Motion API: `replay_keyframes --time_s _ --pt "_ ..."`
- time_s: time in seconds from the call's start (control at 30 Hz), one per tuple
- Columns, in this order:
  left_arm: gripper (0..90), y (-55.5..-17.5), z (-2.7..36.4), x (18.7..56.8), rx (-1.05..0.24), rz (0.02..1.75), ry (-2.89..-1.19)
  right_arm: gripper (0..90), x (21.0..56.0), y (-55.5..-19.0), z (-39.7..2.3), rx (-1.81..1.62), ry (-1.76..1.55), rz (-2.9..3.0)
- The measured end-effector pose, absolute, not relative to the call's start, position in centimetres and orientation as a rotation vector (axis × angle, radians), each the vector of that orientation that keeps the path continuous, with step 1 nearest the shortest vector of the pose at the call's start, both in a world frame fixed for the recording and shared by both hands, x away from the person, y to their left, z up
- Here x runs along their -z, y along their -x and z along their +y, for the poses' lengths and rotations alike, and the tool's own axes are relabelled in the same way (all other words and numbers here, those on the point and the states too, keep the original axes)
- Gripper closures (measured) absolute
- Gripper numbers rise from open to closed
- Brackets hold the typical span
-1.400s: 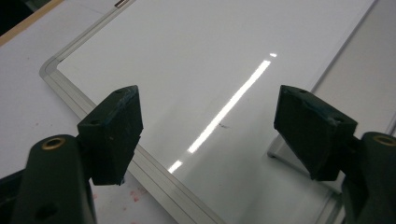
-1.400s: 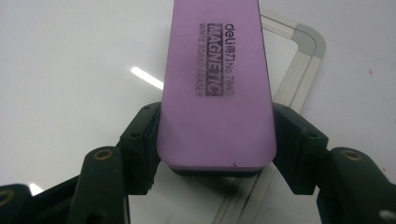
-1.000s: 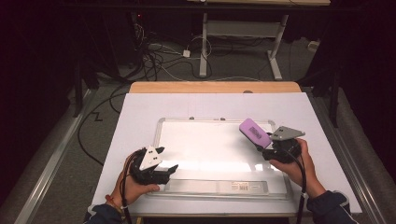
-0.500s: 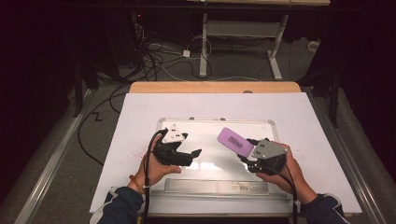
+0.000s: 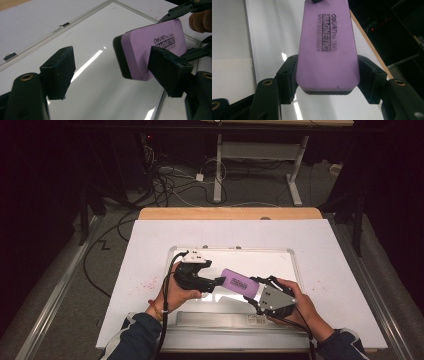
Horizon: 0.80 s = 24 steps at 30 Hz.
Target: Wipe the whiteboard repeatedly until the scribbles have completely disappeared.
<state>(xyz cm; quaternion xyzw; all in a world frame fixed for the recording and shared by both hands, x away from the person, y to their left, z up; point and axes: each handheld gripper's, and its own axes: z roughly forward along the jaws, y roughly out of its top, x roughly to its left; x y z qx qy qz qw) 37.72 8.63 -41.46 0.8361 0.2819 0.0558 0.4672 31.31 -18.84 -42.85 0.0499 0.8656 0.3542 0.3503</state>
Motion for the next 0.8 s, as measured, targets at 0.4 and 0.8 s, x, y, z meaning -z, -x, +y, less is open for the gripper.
replay_keyframes --time_s 0.4,0.8 --pt "20.5 -38.3 8.0 42.2 0.028 0.655 -2.071 41.2 43.2 -30.2 -17.9 -0.863 0.010 2.169" --pt "37.6 -38.2 7.5 41.9 0.118 0.542 -2.062 41.2 43.1 -30.1 -17.7 -0.823 0.063 2.115"
